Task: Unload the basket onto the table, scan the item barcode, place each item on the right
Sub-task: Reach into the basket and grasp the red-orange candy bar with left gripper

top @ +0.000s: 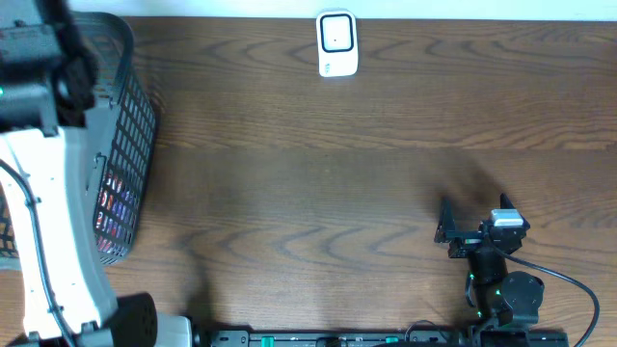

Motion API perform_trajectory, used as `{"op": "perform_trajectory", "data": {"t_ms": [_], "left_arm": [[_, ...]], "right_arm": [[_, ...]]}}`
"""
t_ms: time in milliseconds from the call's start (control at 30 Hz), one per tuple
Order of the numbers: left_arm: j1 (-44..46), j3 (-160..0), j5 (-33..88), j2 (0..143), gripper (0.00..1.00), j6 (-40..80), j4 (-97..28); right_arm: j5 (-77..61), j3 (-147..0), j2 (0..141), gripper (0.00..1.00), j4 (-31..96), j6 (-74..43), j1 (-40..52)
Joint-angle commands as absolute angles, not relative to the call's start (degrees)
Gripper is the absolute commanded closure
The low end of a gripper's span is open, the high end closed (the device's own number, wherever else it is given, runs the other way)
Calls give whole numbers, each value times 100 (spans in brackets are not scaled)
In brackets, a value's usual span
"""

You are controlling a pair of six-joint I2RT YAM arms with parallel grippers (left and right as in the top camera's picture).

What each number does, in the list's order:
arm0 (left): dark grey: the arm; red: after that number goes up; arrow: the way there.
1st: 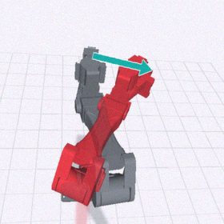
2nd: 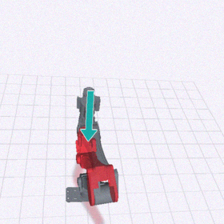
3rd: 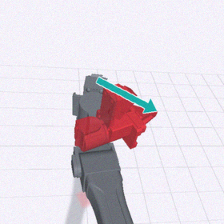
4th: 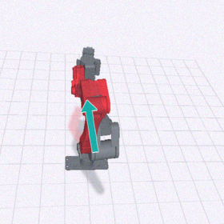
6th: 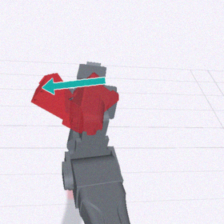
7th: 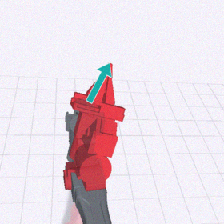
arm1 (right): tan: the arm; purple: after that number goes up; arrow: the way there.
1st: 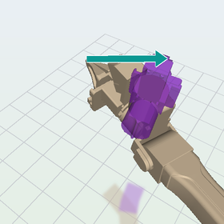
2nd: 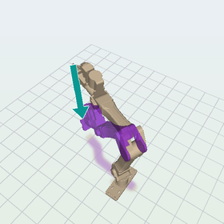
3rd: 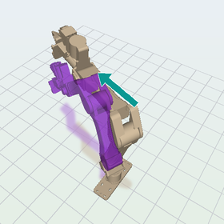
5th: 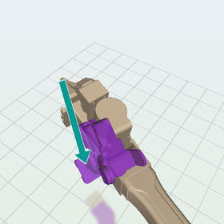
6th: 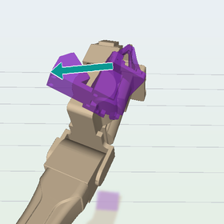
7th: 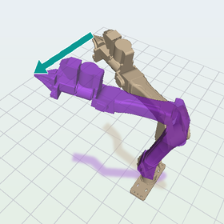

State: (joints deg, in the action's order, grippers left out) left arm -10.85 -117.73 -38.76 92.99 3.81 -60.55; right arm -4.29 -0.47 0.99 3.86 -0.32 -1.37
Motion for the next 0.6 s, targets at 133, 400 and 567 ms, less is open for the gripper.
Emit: {"op": "perform_trajectory", "data": {"t_ms": [133, 400, 567], "left_arm": [[-2727, -11944, -563, 9515, 1, 1020, -6427], [-3420, -11893, 266, 9570, 1, 1020, -6973], [-3454, -11384, -276, 9736, 2, 867, -7373]], "right_arm": [[-445, -32, 78, 1, 397, 49, -220], [-445, -32, 78, 1, 397, 49, -220], [-445, -32, 78, 1, 397, 49, -220]]}}
